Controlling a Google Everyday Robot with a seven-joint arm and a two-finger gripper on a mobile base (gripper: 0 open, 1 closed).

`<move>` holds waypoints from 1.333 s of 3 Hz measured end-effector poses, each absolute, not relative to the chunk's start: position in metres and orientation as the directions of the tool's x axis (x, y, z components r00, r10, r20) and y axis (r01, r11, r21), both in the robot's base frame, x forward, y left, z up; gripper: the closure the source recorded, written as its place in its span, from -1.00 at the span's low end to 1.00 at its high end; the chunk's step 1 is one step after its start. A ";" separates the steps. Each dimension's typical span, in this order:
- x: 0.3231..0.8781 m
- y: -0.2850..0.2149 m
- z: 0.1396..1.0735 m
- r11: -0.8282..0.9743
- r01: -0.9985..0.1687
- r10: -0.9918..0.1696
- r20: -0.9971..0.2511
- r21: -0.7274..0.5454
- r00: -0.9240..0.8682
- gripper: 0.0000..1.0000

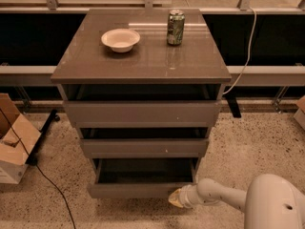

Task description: Close bottom drawer

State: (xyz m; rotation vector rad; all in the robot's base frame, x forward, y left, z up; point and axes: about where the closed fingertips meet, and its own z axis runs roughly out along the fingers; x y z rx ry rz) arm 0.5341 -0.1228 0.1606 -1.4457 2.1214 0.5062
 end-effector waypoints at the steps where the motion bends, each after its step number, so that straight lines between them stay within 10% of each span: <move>1: 0.559 -0.115 0.164 0.354 -0.935 -0.732 -0.628 -0.021 -0.263 0.62; 4: 0.607 -0.102 0.179 0.347 -0.934 -0.716 -0.667 -0.085 -0.205 -0.78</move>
Offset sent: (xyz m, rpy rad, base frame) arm 0.0753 0.0150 0.0204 0.0337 -0.1410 0.0097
